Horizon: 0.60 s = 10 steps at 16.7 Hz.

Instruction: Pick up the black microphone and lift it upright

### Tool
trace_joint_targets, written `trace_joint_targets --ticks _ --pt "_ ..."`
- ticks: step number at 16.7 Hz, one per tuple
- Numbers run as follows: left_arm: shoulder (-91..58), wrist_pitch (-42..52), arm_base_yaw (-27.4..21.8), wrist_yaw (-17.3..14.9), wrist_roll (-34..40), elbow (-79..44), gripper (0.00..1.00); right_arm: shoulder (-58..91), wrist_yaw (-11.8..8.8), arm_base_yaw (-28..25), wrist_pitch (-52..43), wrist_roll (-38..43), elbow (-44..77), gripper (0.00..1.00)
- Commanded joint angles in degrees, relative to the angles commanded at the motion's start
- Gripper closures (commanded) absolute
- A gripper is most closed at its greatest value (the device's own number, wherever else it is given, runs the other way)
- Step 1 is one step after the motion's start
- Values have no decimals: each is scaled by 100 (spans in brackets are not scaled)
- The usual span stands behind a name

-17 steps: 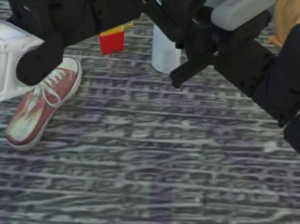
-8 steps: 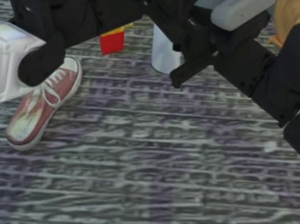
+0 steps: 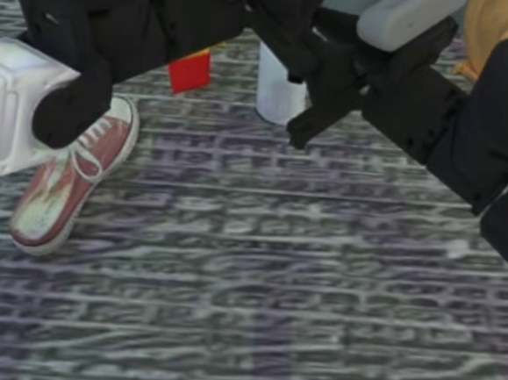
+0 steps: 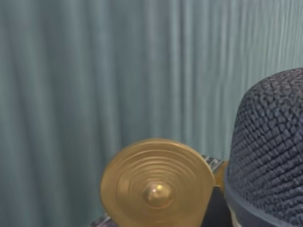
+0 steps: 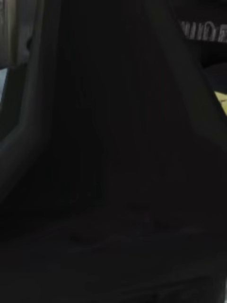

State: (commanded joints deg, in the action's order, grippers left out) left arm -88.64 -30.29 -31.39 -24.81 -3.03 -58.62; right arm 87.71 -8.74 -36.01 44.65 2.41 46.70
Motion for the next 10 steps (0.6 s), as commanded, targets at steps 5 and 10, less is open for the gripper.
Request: trace_joint_targets --ticks 5,10 --pt "0 0 0 0 0 0 100 0 0 0 0 0 0 100" --pt "0 0 0 0 0 0 100 0 0 0 0 0 0 70"
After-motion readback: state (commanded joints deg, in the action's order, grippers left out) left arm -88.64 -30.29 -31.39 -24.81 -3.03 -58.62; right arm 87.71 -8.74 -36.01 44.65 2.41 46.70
